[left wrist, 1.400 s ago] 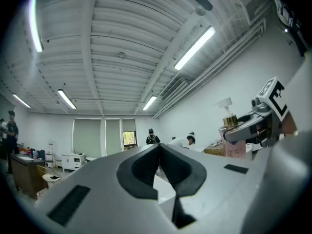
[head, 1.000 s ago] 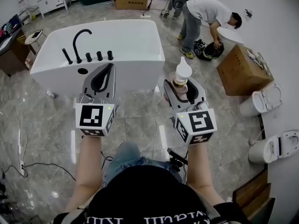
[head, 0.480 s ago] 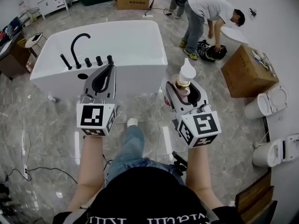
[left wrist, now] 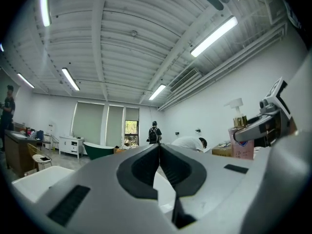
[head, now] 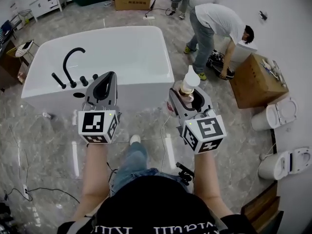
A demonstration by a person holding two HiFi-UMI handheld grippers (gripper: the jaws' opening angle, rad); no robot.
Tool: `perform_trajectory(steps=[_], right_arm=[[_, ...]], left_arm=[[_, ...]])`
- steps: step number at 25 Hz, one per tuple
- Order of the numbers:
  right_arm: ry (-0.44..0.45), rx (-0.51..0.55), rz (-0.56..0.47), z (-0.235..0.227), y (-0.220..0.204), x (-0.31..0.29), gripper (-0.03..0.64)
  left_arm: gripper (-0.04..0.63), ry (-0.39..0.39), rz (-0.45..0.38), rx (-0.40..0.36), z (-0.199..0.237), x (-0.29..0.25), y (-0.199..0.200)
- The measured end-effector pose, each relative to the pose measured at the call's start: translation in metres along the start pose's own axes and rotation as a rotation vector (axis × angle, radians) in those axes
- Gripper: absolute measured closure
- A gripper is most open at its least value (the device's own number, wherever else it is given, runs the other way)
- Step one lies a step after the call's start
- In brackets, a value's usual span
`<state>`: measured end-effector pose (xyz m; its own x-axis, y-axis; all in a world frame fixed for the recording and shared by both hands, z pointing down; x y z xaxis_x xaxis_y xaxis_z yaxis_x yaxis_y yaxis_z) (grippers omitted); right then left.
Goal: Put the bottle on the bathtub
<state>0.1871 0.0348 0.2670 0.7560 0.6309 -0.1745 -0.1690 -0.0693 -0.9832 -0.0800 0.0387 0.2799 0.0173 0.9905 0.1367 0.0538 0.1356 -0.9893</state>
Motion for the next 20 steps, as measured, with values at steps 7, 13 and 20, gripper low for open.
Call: perform_trajectory(steps=[7, 13, 20], right_arm=[[0.037, -0.052, 0.104, -0.055, -0.005, -0.111, 0.393], [0.078, -0.078, 0.202, -0.095, -0.022, -0.195, 0.393], [0.109, -0.11, 0.324, -0.129, -0.052, -0.281, 0.393]], left_arm=[[0.583, 0.015, 0.063, 0.036, 0.041, -0.102, -0.034], [0.583, 0.033, 0.133, 0.076, 0.068, -0.174, -0.07], [0.583, 0.022, 0.206, 0.056, 0.089, -0.238, -0.111]])
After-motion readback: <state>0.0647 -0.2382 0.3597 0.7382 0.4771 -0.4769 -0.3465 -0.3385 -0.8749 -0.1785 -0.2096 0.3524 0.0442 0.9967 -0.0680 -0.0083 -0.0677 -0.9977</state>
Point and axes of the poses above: the fingertips, and each gripper's own axes: x backward along the fingers, z to its left, y out of its top, the point moved 9 cm from there along x, backward along the fingers, and after that the axes turned 15 degrees about y, right-handed, at the moved point
